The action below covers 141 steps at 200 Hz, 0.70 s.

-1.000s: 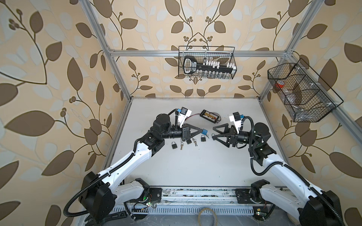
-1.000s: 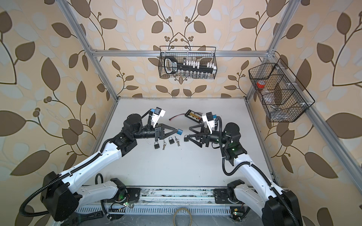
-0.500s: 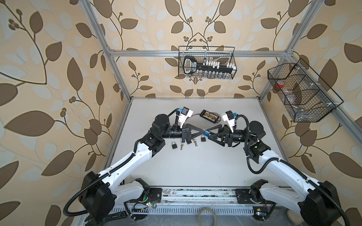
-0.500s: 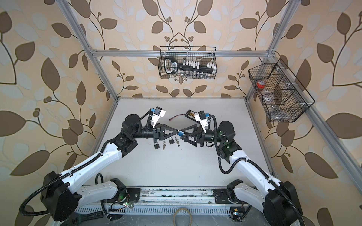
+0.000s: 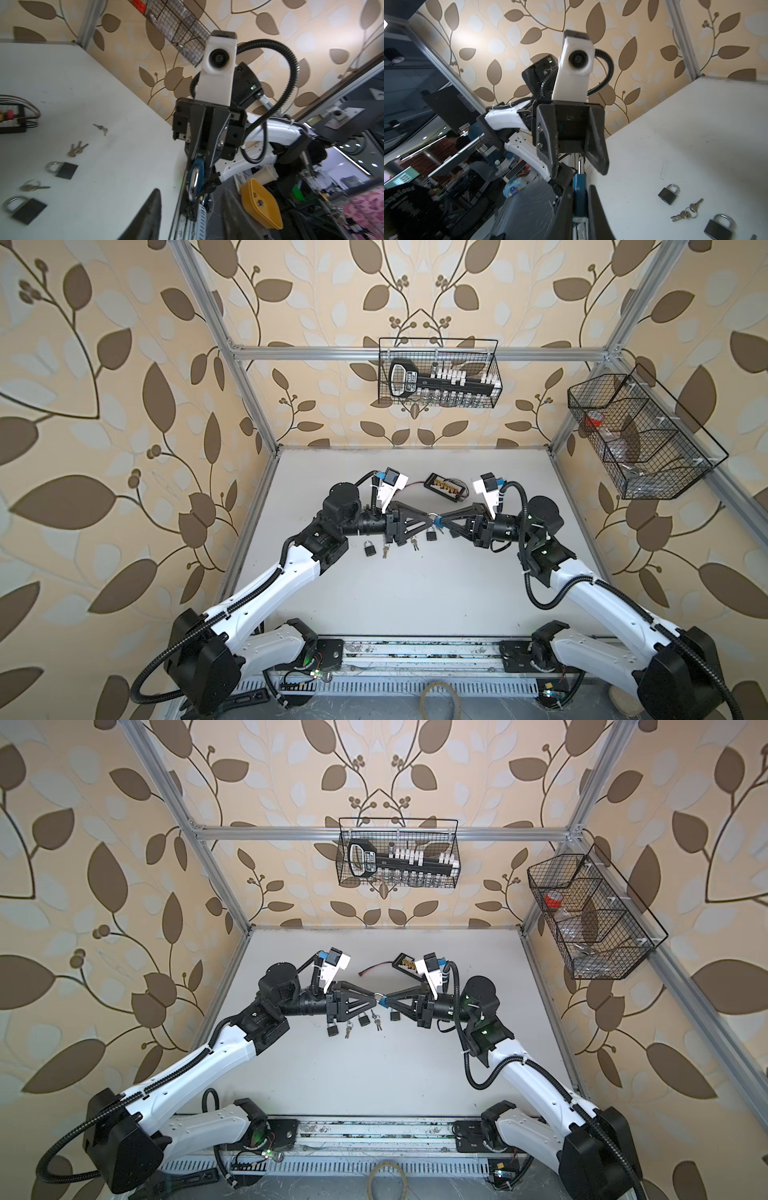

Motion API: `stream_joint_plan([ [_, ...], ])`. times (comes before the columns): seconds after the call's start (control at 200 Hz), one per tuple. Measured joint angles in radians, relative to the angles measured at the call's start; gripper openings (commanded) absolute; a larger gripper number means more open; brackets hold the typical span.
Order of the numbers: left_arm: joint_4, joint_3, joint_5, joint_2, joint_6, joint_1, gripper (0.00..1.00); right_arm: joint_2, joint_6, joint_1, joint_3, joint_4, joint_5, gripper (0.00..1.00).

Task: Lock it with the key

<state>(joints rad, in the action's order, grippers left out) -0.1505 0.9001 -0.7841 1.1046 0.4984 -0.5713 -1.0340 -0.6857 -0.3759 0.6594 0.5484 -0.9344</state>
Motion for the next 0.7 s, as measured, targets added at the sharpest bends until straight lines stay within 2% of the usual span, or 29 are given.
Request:
stream_joint_plan([
  [0.145, 0.236, 0.053, 0.276, -0.039, -0.084, -0.004, 0.99, 0.044, 0.035, 0.237, -0.090, -0.114, 0.105, 0.00],
  [0.225, 0.325, 0.056, 0.402, -0.058, -0.109, -0.004, 0.99, 0.013, 0.102, 0.369, -0.114, -0.252, 0.217, 0.00],
  [0.295, 0.379, 0.047, 0.484, -0.073, -0.119, -0.004, 0.99, -0.039, 0.162, 0.434, -0.115, -0.343, 0.313, 0.00],
  [0.45, 0.446, -0.002, 0.583, -0.111, -0.123, -0.004, 0.99, -0.193, 0.257, 0.491, -0.103, -0.439, 0.450, 0.00],
  [0.57, 0.476, -0.023, 0.613, -0.135, -0.123, -0.004, 0.99, -0.345, 0.290, 0.490, -0.050, -0.465, 0.475, 0.00],
  [0.705, 0.492, -0.040, 0.644, -0.166, -0.122, -0.004, 0.99, -0.443, 0.306, 0.487, -0.005, -0.469, 0.493, 0.00],
])
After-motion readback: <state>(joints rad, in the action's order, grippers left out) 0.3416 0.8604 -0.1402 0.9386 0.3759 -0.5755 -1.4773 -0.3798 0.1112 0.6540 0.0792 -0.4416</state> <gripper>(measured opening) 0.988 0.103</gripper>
